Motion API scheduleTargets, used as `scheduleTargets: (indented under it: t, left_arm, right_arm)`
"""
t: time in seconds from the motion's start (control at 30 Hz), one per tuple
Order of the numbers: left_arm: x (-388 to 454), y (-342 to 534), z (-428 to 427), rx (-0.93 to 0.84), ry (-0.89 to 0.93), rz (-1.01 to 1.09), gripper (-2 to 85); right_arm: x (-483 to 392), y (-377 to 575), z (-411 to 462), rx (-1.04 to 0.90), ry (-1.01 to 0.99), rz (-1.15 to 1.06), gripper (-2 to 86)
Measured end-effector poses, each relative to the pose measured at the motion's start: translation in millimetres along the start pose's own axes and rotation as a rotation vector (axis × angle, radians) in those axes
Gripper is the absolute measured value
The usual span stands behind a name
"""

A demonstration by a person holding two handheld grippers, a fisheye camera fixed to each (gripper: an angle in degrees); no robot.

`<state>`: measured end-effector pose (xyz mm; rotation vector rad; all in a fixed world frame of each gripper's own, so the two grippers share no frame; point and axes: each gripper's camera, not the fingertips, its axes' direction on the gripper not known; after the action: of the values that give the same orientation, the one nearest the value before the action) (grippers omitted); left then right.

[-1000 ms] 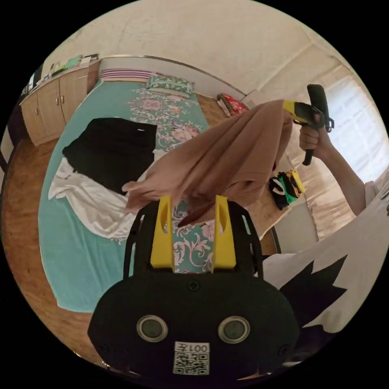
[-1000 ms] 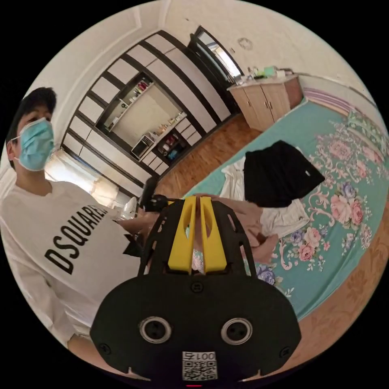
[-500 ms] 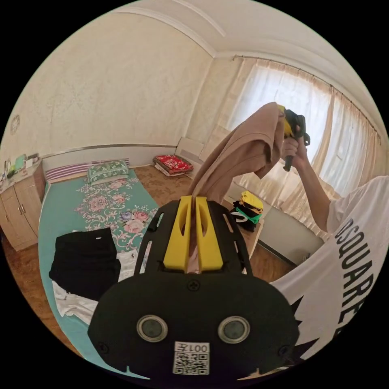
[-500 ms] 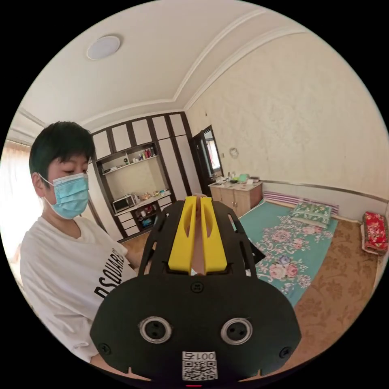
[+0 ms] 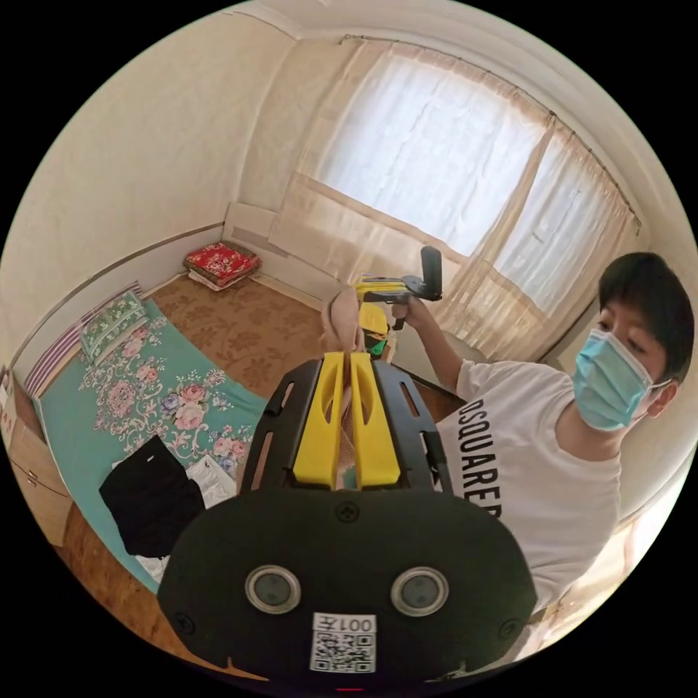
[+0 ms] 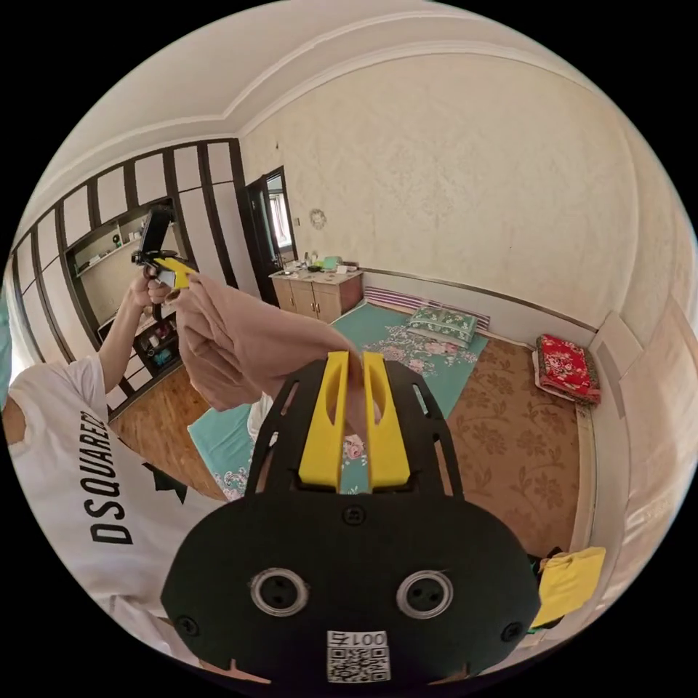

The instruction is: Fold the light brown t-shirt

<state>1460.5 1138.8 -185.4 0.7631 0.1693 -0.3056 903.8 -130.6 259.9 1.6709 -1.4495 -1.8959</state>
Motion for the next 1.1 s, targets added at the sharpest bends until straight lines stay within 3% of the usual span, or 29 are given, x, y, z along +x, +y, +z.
scheduleTargets:
  t: [0.2, 0.27, 0.4, 0.5, 0.67, 0.8, 0.93, 1.1]
  left_arm:
    - [37, -60, 28, -0.075, -0.018, 0.022, -0.9]
    - [50, -75, 43, -0.096, -0.019, 0.044, -0.8]
    - [80, -102, 74, -0.115, 0.026, 0.126, -0.9]
    - [91, -116, 88, -0.12, 0.055, 0.163, -0.9]
    - [94, -130, 101, -0.127, 0.161, 0.174, -0.9]
    - [84, -132, 106, -0.154, 0.191, 0.134, -0.9]
    - [69, -119, 108, -0.169, 0.21, 0.07, -0.9]
    - [69, -84, 128, -0.168, 0.237, 0.1, -0.5]
  right_arm:
    - [-32, 39, -70, 0.245, -0.148, -0.078, 12.0]
    - [-43, 44, -71, 0.222, -0.195, -0.088, 12.3]
    - [-60, 65, -47, 0.047, -0.079, -0.122, 11.3]
    - [-56, 88, -42, 0.006, -0.11, -0.125, 9.4]
    - [-51, 109, -57, 0.063, -0.118, -0.151, 5.0]
    - [-61, 116, -75, 0.044, 0.016, -0.177, 1.8]
    - [-76, 118, -118, 0.164, 0.203, -0.184, 0.9]
    - [-99, 100, -167, 0.318, 0.194, -0.194, 0.6]
